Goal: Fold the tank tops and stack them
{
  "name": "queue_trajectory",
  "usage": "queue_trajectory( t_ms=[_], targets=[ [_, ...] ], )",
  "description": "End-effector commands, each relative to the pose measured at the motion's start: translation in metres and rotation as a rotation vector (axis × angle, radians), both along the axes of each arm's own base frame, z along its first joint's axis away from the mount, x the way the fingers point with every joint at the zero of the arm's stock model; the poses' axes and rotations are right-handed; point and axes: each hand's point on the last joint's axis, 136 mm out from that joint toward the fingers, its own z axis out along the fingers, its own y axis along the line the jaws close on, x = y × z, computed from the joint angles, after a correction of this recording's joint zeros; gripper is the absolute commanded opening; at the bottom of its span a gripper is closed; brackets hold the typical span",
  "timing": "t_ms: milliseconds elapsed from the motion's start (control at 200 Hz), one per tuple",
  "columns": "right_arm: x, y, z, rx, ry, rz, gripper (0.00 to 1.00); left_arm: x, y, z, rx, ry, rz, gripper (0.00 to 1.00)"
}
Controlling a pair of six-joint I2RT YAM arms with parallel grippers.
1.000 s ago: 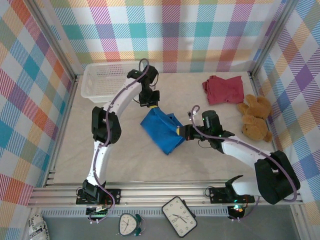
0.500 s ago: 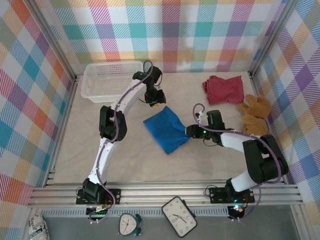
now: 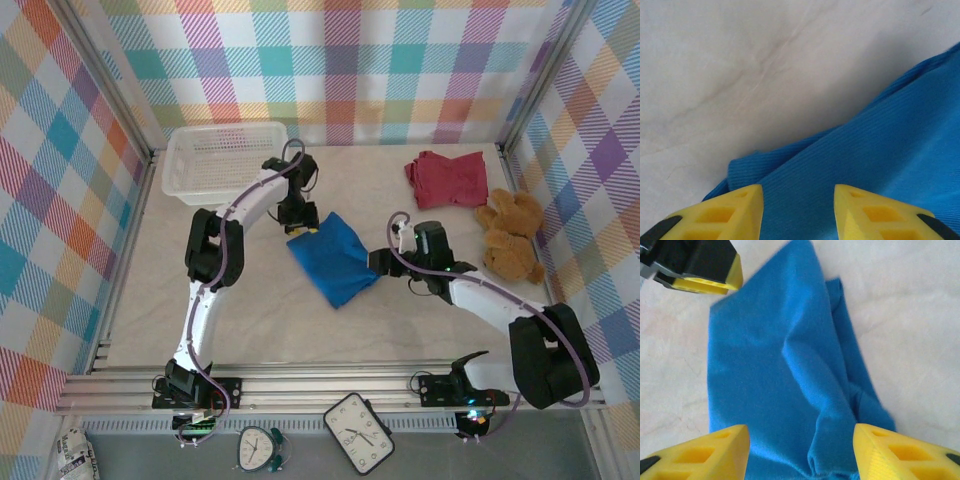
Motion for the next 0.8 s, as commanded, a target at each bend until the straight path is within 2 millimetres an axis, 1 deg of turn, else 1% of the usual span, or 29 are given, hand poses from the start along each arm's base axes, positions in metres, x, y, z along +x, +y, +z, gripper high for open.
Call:
queue_trajectory(
  t_ms=[0, 65, 165, 220, 335, 470, 585, 620, 670, 740, 795],
  targets=[
    [-0.005, 0.000, -0.027, -0.023, 0.078, -0.020, 0.58, -0.005, 0.007, -0.003, 0.018, -0.019, -0.015, 0.41],
    [-0.001, 0.003, -0.034, -0.034, 0.083, -0.016, 0.58, -0.010, 0.011, -0.009, 0.038, -0.003, -0.018, 0.41],
    [0.011, 0.001, -0.040, -0.076, 0.060, -0.025, 0.56, -0.013, 0.017, -0.008, 0.044, -0.021, -0.009, 0.41],
    [0.018, 0.000, -0.042, -0.104, 0.052, -0.015, 0.53, -0.018, 0.020, -0.008, 0.042, -0.018, 0.000, 0.42],
    [0.027, 0.001, -0.047, -0.149, 0.055, 0.011, 0.48, -0.032, 0.029, -0.009, 0.059, 0.008, 0.017, 0.42],
    [0.037, 0.007, -0.056, -0.184, 0.078, 0.059, 0.45, -0.049, 0.040, -0.007, 0.070, 0.010, 0.055, 0.43],
    [0.050, 0.014, -0.057, -0.208, 0.091, 0.099, 0.46, -0.065, 0.052, -0.005, 0.080, -0.004, 0.120, 0.45],
    [0.055, 0.016, -0.057, -0.220, 0.092, 0.111, 0.46, -0.068, 0.055, -0.002, 0.073, -0.021, 0.148, 0.48],
    [0.060, 0.018, -0.060, -0.239, 0.100, 0.132, 0.48, -0.074, 0.058, 0.000, 0.059, -0.039, 0.179, 0.51],
    [0.069, 0.026, -0.055, -0.235, 0.084, 0.168, 0.51, -0.083, 0.058, 0.000, 0.022, -0.044, 0.208, 0.51],
    [0.073, 0.031, -0.046, -0.221, 0.064, 0.183, 0.54, -0.089, 0.058, 0.001, 0.008, -0.046, 0.211, 0.51]
  ],
)
